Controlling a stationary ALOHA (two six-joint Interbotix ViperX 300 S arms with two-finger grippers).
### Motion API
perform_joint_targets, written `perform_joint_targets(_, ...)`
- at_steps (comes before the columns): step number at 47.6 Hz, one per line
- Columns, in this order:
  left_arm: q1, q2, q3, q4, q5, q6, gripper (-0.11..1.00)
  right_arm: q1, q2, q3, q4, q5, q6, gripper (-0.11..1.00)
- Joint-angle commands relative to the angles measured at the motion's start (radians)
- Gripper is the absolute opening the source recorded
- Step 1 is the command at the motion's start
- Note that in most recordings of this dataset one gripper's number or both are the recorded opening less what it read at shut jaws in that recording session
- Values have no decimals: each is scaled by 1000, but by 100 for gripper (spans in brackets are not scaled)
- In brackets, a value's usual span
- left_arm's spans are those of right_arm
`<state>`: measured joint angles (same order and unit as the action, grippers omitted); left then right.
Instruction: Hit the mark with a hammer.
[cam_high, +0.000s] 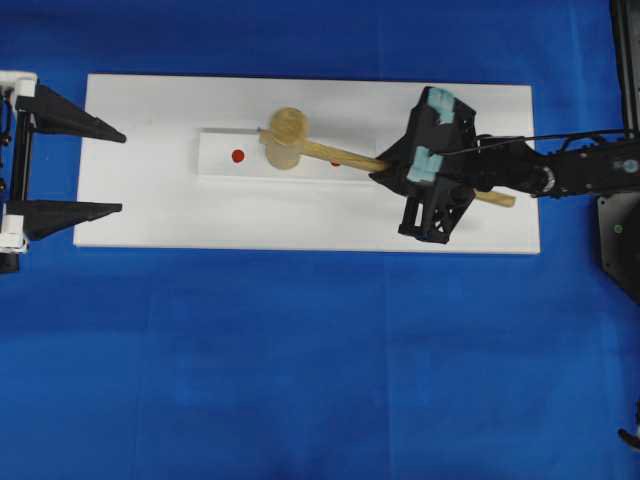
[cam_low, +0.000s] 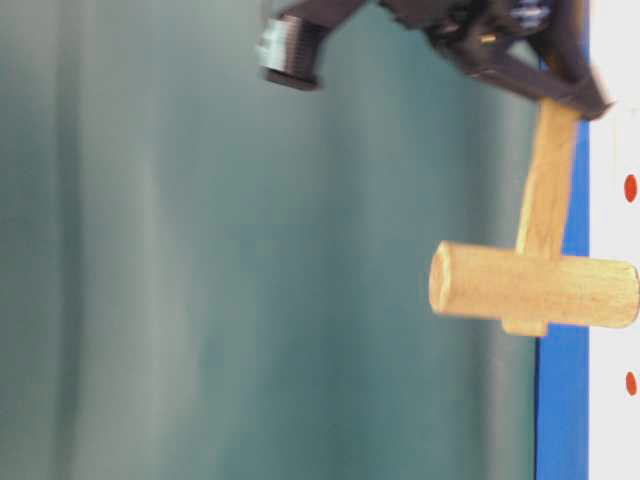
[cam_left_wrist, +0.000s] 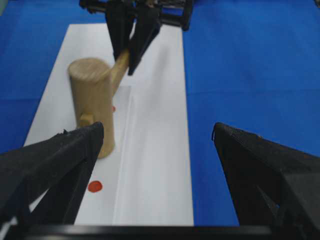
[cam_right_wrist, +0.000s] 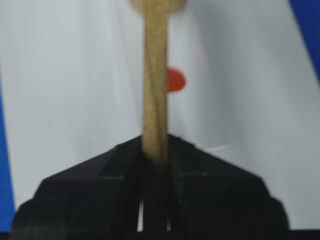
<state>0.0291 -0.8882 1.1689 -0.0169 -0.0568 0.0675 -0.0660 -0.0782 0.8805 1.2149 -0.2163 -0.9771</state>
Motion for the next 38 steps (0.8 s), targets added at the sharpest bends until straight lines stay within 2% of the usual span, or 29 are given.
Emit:
perform_joint_targets(1, 2, 2, -9, -2, -6, -3, 89, 2, -28, -12, 3, -9, 2, 3)
perform_joint_targets(11, 2, 0, -8, -2, -3, -3, 89, 2, -166, 5, -2, -12, -9, 3)
perform_joint_targets(26, 3, 2, -8, 0, -3, -2, 89, 18, -460, 141, -5, 0, -21, 3)
perform_joint_targets(38, 3, 0, -8, 0, -9, 0, 89, 28, -511, 193, -6, 2, -23, 3)
